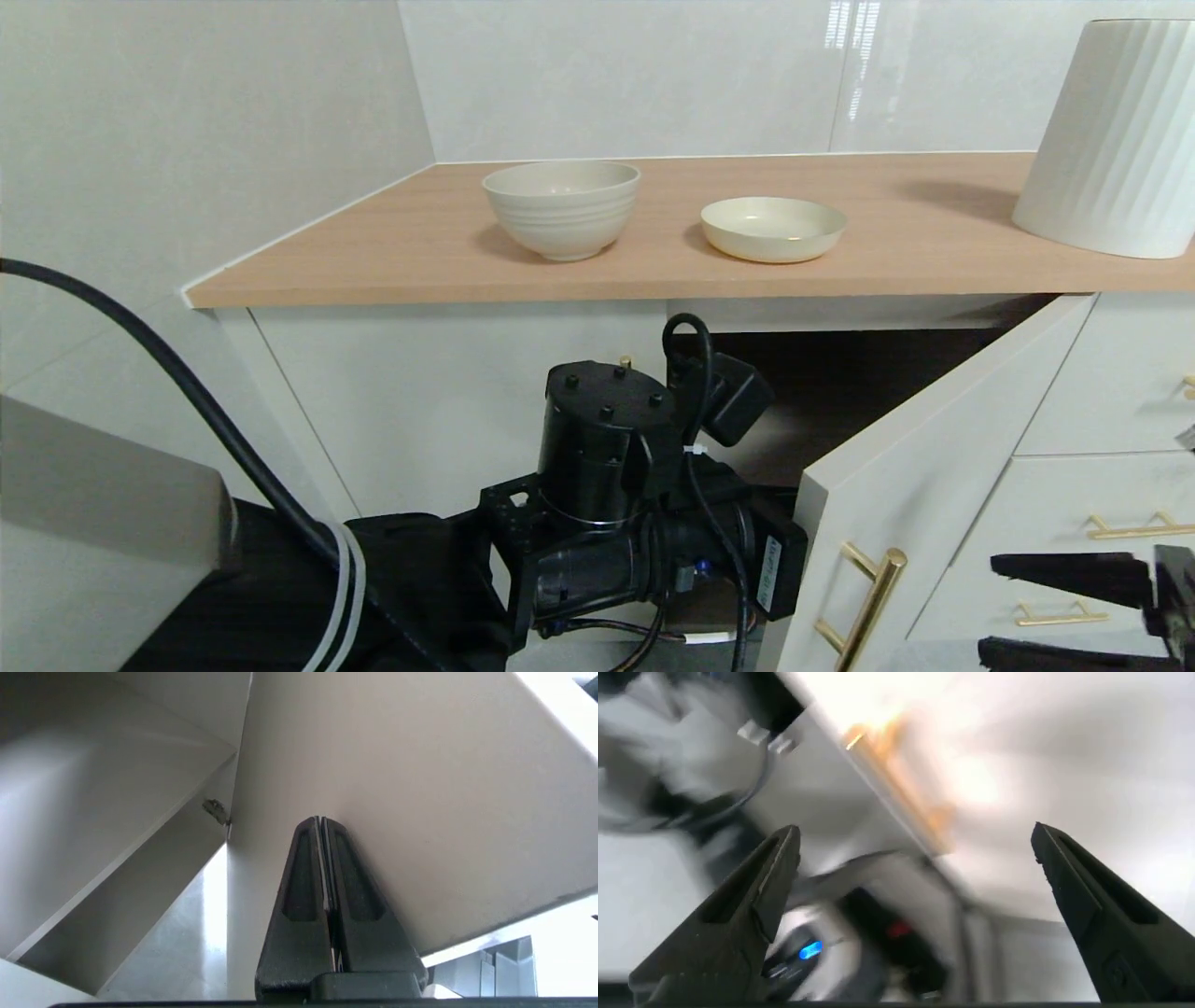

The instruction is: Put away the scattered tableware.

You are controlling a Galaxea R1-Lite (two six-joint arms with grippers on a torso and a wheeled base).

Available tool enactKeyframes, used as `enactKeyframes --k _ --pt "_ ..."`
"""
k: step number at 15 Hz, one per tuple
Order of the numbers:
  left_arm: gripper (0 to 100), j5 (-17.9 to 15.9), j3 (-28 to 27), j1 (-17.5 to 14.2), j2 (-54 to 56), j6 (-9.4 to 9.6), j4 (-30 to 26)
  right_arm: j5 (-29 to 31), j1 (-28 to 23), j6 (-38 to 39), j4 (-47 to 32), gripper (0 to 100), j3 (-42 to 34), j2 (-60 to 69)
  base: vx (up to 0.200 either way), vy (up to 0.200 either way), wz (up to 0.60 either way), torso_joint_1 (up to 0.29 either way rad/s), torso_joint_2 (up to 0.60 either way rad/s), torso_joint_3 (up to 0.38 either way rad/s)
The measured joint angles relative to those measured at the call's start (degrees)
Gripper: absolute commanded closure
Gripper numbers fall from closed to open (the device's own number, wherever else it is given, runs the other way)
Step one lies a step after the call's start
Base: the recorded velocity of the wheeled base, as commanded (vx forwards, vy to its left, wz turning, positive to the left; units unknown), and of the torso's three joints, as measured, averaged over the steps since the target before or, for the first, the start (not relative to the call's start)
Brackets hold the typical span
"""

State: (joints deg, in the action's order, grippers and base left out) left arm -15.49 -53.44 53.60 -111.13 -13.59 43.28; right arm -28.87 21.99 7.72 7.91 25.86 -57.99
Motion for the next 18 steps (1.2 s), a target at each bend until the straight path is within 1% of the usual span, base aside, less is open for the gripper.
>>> enactKeyframes --k 2,3,5,6,8,10,11,14,16,18 --pt "100 0.0 0.1 0.0 0.0 -0.01 0.0 6.3 -0.1 -1.3 -7.1 0 4.9 4.3 0.0 0.0 0.0 0.0 0.0 0.0" --pt "100 0.0 0.1 0.0 0.0 -0.01 0.0 11.5 -0.2 -2.4 -9.7 0 7.2 5.9 0.0 0.0 0.0 0.0 0.0 0.0" --pt "100 0.0 0.1 0.0 0.0 0.0 0.0 21.6 0.2 -6.1 -12.5 0 9.8 7.8 0.0 0.0 0.0 0.0 0.0 0.0" --pt "100 0.0 0.1 0.0 0.0 -0.01 0.0 24.2 0.6 -7.1 -13.5 0 10.7 8.3 0.0 0.0 0.0 0.0 0.0 0.0" --pt "100 0.0 0.2 0.0 0.0 -0.01 0.0 23.9 3.0 -7.3 -17.5 0 13.7 8.7 0.0 0.0 0.0 0.0 0.0 0.0" --pt "100 0.0 0.3 0.0 0.0 -0.01 0.0 21.9 5.3 -7.3 -19.8 0 15.8 8.8 0.0 0.0 0.0 0.0 0.0 0.0" --pt "100 0.0 0.3 0.0 0.0 -0.01 0.0 20.9 5.7 -7.0 -20.0 0 15.6 8.9 -0.2 0.0 0.0 0.002 0.0 0.002" --pt "100 0.1 0.3 -0.1 -0.1 -0.01 0.1 20.6 6.1 -6.7 -20.0 0 15.3 9.0 -0.2 0.0 0.0 0.007 0.0 -0.002" --pt "100 -0.2 0.3 0.1 -0.5 0.0 -0.4 20.6 6.1 -6.7 -19.9 0 15.3 9.1 0.0 0.0 0.0 0.0 0.0 0.0" --pt "100 -0.2 -1.3 0.0 -1.8 -0.01 -0.2 20.6 6.1 -6.7 -19.8 0 15.3 9.3 0.0 0.0 0.0 0.0 0.0 0.0"
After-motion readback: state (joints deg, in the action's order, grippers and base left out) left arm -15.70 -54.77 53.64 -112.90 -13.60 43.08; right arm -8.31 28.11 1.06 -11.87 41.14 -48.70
